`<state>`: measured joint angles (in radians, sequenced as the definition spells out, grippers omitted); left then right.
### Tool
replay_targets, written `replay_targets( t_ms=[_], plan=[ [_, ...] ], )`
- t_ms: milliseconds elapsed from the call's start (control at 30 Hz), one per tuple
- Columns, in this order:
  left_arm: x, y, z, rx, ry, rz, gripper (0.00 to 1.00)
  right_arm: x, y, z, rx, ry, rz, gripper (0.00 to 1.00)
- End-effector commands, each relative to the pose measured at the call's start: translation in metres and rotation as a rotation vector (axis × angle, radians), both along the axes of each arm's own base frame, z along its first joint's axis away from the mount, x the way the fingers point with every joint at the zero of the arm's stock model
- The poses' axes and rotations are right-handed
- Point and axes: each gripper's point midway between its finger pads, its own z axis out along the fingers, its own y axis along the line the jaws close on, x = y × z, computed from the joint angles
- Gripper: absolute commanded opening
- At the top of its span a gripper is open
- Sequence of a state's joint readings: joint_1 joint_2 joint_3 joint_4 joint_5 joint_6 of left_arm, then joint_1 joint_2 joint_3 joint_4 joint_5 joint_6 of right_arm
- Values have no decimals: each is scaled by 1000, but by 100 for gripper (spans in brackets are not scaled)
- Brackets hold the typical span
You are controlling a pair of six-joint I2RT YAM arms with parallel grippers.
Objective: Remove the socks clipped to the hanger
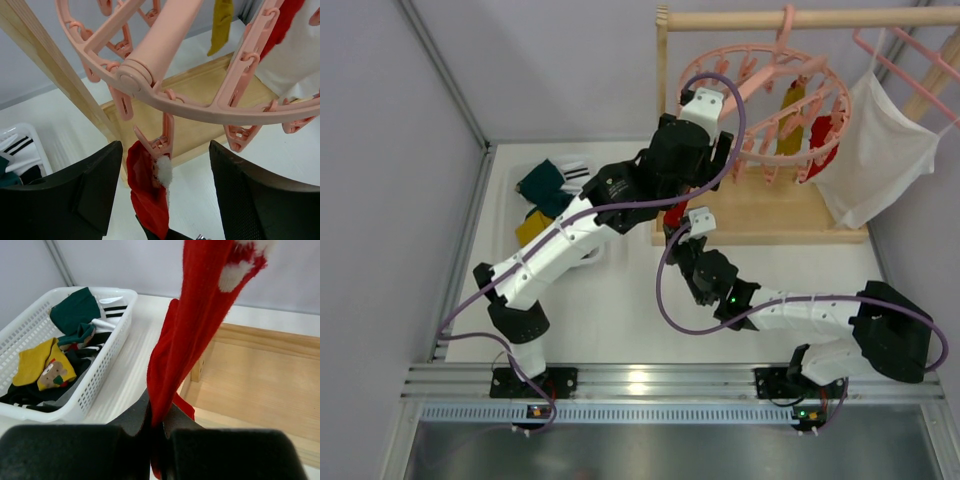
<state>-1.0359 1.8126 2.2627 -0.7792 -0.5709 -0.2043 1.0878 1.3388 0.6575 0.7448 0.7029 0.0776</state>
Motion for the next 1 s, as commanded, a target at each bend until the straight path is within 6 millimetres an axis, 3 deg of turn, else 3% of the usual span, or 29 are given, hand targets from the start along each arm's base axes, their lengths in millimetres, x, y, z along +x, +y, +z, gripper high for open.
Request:
replay_targets(
  t_ms=[0, 267, 667, 967],
  plan=[
    [8, 4, 13, 5, -53, 48, 73, -7, 18, 19, 44, -31, 47, 0],
    [16, 5, 10, 32, -70, 82, 60, -10, 23, 19, 37, -34, 59, 0],
    [28, -1, 3, 46, -94, 124, 59, -17, 27, 25, 37, -52, 78, 0],
    [41, -10, -2, 50, -117, 129, 50, -22, 28, 25, 34, -56, 92, 0]
  ],
)
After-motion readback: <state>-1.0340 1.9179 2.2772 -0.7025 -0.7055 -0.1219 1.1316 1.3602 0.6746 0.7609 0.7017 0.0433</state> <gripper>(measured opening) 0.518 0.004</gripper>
